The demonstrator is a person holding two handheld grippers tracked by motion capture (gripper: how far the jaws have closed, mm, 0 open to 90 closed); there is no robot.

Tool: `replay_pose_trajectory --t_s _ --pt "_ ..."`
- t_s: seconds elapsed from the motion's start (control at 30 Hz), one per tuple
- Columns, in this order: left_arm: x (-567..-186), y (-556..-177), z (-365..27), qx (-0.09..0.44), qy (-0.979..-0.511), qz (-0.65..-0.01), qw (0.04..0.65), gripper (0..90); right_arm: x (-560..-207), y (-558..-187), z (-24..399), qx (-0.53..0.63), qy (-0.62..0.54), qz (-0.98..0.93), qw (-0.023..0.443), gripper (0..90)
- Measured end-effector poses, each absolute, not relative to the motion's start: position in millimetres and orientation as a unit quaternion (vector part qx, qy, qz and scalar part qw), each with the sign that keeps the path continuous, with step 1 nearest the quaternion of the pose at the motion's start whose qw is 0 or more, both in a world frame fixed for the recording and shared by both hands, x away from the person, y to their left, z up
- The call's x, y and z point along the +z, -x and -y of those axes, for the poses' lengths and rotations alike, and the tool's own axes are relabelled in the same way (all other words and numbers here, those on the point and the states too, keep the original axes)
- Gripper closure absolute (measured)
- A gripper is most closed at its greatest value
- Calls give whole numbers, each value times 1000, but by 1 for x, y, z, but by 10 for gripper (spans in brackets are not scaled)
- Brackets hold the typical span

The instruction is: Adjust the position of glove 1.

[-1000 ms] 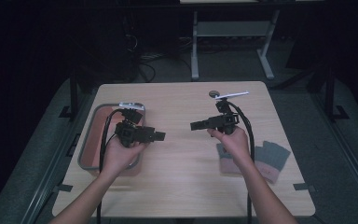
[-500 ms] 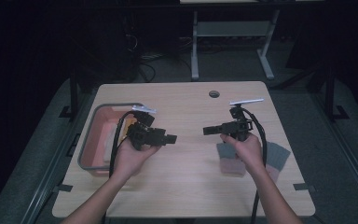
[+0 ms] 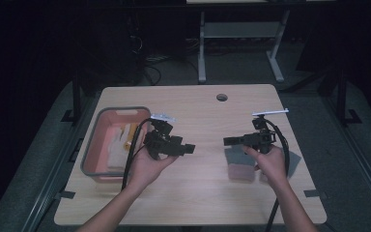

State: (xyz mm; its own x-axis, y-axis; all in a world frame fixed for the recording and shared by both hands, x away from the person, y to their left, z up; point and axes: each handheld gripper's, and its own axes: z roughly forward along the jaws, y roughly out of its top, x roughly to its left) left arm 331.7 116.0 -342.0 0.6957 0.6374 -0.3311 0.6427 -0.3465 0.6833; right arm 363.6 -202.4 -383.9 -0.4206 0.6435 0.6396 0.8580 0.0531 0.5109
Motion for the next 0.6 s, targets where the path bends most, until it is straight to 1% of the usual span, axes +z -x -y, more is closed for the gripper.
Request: replay_pose_trajectory --t_s 0.27,0.6 --pt "-345 -327 -102 -7 -825 -379 420 352 -388 -353 219 -440 534 713 114 447" --pt "-352 -327 -86 -15 -826 -370 425 337 -397 -341 246 -423 543 721 83 429"
